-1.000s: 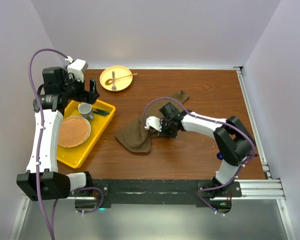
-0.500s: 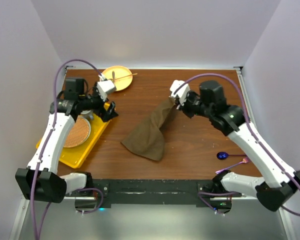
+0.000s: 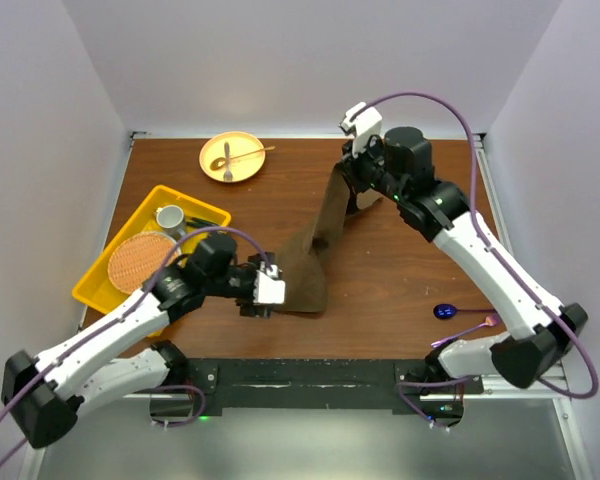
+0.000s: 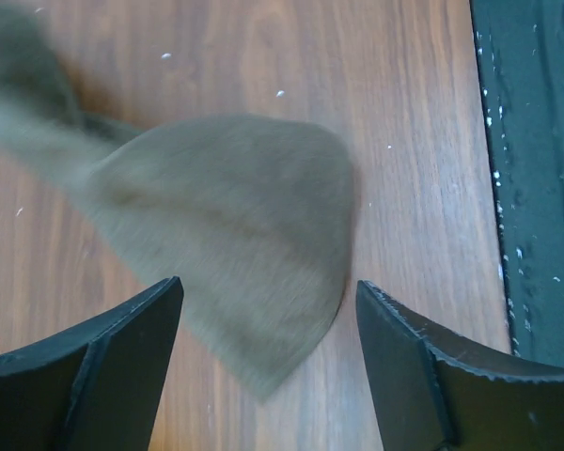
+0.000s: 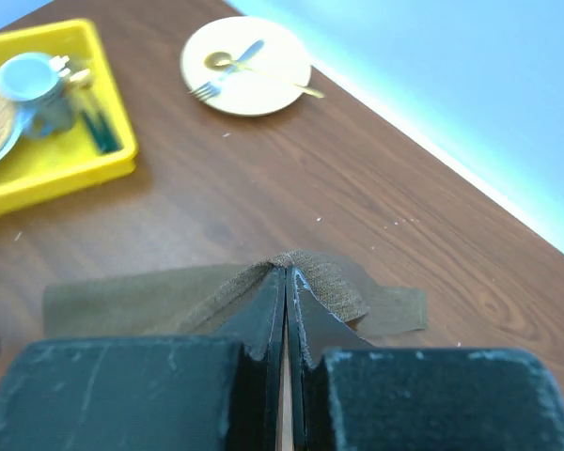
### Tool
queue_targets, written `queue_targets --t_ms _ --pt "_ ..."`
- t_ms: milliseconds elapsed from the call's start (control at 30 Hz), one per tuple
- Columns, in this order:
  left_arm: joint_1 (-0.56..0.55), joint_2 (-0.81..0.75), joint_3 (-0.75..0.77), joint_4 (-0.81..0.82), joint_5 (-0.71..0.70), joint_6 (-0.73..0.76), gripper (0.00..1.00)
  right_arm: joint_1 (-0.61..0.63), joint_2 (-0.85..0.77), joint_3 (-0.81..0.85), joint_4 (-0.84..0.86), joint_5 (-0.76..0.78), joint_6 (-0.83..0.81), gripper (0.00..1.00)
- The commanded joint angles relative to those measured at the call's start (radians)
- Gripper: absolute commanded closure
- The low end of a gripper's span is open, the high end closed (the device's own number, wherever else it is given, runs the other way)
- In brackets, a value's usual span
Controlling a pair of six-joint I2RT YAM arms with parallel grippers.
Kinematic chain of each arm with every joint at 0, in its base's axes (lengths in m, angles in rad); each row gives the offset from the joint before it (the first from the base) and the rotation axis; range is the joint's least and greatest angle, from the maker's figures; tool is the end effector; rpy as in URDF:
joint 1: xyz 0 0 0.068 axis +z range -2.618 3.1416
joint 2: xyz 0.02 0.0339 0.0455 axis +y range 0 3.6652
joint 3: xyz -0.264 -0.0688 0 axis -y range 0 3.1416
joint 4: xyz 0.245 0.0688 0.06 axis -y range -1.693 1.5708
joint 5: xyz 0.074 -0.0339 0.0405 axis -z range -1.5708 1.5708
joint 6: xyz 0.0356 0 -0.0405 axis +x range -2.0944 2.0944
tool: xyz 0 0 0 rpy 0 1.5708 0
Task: Fold the napkin into a case and place the utensils inside
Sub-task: Pick up the crumpled napkin from the center of the board.
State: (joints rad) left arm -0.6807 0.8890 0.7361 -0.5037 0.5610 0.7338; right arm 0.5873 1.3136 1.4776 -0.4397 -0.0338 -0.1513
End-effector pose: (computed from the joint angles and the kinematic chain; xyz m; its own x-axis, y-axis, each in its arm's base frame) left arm 0.1337 -0.1327 0.2769 0.2239 0.5484 -0.8057 0.9566 0.0344 0.2893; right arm 0.2409 0.1618 0.4382 -0.1365 -0.2718 -0.9526 -0.6084 0.7819 -0.1359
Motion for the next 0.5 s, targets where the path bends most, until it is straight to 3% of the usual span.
queue_targets --t_ms 0,267,467 --pt "-0.126 0.111 -0.053 0.268 -0.156 0.023 0.17 -0.032 0.085 0.049 0.13 0.133 0.104 1.0" --pt "-0.362 0.302 -0.145 0.677 -0.368 0.098 0.08 -0.067 0.168 0.024 0.156 0.146 0.143 1.0" --pt "-0.439 0.529 -0.044 0.723 -0.496 0.19 0.0 -0.09 0.191 0.03 0.156 0.121 0.145 1.0"
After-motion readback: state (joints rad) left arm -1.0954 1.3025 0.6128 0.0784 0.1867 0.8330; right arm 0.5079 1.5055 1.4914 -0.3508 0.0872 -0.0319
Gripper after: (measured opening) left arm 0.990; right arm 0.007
